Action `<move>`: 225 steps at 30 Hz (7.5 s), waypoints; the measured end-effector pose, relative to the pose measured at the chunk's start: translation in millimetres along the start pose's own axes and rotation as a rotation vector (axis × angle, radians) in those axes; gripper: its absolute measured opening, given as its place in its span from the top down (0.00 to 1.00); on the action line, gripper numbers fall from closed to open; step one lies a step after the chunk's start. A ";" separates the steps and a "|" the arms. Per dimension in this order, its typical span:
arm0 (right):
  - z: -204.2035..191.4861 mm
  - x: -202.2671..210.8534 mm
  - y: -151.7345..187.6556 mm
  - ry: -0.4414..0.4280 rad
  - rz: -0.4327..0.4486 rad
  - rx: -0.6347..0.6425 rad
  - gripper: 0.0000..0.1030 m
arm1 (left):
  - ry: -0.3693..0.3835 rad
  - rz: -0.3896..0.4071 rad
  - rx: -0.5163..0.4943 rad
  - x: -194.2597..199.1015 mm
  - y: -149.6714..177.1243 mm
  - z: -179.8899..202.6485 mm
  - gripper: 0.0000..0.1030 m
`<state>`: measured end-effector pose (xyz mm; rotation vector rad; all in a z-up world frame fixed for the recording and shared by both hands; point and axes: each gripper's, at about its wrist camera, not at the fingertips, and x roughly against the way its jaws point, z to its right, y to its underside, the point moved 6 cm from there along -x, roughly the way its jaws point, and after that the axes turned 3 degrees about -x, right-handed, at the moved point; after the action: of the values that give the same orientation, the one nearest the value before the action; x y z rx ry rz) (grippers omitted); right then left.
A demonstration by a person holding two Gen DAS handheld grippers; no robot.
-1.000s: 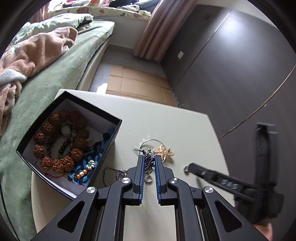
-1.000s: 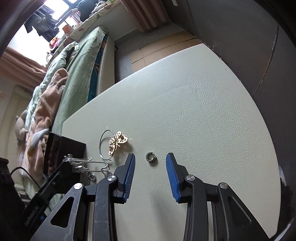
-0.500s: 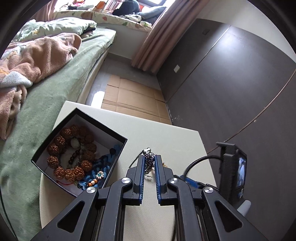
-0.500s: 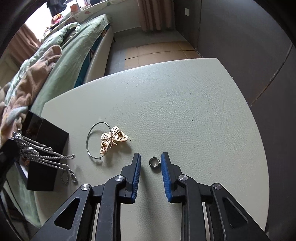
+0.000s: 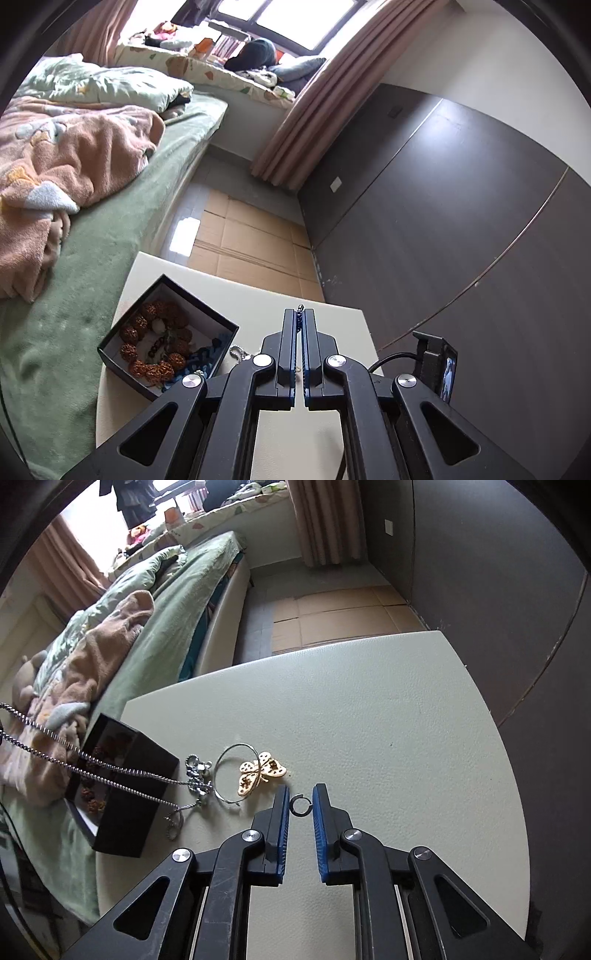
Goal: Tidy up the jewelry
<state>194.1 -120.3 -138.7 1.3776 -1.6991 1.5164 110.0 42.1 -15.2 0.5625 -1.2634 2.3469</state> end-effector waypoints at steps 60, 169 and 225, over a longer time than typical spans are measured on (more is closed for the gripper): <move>-33.2 1.1 -32.4 -0.177 0.035 -0.049 0.86 | -0.054 0.332 -0.174 125.1 -177.1 60.9 0.99; 67.9 32.3 -21.2 -0.259 0.058 -0.448 0.25 | -0.206 -0.435 -0.250 -137.4 75.6 19.3 0.47; 51.1 20.6 -16.2 -0.206 0.017 -0.317 0.26 | -0.198 -0.589 -0.315 -131.8 95.0 7.2 0.99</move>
<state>214.0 -173.1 -127.9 1.3857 -1.9793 1.0825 170.3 -33.7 -145.9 0.9269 -1.2964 1.6076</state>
